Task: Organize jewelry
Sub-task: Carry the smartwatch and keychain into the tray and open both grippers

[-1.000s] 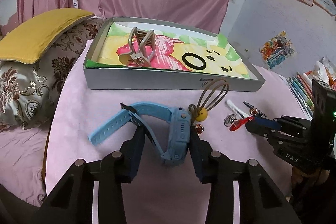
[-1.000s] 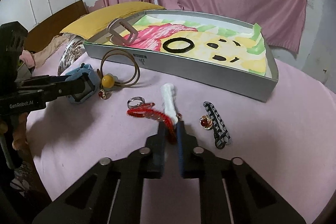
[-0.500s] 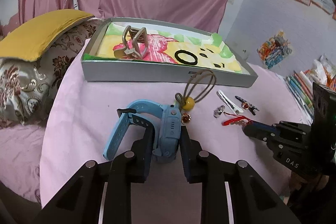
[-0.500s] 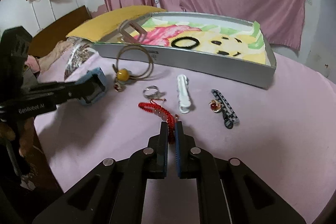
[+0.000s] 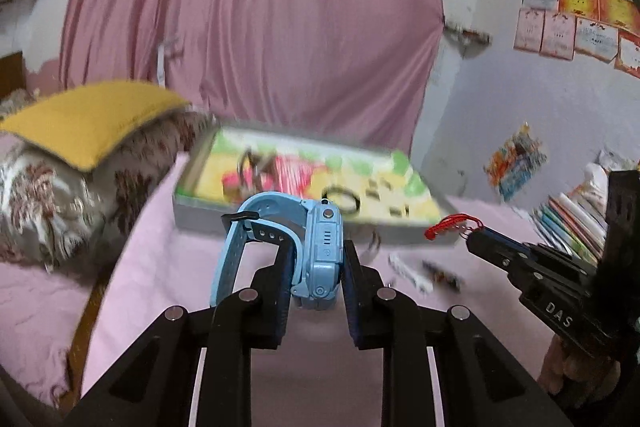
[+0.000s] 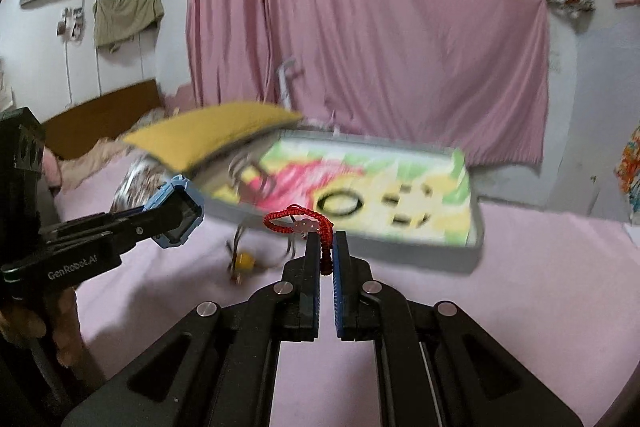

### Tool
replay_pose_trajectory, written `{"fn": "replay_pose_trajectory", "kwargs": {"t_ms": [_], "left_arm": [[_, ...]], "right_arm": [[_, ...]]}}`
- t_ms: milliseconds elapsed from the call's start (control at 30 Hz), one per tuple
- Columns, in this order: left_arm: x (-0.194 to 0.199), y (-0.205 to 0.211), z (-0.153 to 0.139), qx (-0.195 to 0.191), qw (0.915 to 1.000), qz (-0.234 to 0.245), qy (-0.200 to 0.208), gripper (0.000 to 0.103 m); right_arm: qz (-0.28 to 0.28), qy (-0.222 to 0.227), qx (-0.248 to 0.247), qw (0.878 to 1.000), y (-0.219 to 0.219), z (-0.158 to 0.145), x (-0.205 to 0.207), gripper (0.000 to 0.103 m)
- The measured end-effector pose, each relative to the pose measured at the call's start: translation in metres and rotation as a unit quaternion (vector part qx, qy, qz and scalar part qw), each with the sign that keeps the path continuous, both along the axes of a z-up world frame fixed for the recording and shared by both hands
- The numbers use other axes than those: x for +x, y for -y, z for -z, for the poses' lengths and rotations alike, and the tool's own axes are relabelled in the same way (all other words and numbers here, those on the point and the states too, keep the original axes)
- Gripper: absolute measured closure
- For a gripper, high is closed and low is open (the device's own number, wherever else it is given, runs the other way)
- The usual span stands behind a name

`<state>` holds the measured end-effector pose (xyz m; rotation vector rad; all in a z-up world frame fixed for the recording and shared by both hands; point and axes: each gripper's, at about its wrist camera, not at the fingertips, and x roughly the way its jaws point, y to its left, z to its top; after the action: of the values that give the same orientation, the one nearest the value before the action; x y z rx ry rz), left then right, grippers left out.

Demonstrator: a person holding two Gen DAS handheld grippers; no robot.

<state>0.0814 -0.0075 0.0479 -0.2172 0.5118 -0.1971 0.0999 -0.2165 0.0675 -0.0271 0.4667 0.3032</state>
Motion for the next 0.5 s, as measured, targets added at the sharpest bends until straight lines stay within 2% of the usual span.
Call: {"fn": "replay_pose_trajectory", "kwargs": {"t_ms": [133,333,500], "left_arm": [[0.012,0.003,-0.01,-0.012,0.9995,-0.011,0.028,0.082],[0.029,0.012,-0.023,-0.006,0.9967,-0.024,0.078,0.082],[0.051,0.018,-0.028,0.006,0.9957,-0.024,0.089,0.082]], "right_arm": [[0.009,0.048,0.001,0.999,-0.005,-0.014,0.0,0.098],[0.031,0.122,0.012,0.992,-0.008,-0.03,0.009,0.098],[0.046,0.14,0.015,0.989,-0.008,-0.034,0.029,0.098]]}}
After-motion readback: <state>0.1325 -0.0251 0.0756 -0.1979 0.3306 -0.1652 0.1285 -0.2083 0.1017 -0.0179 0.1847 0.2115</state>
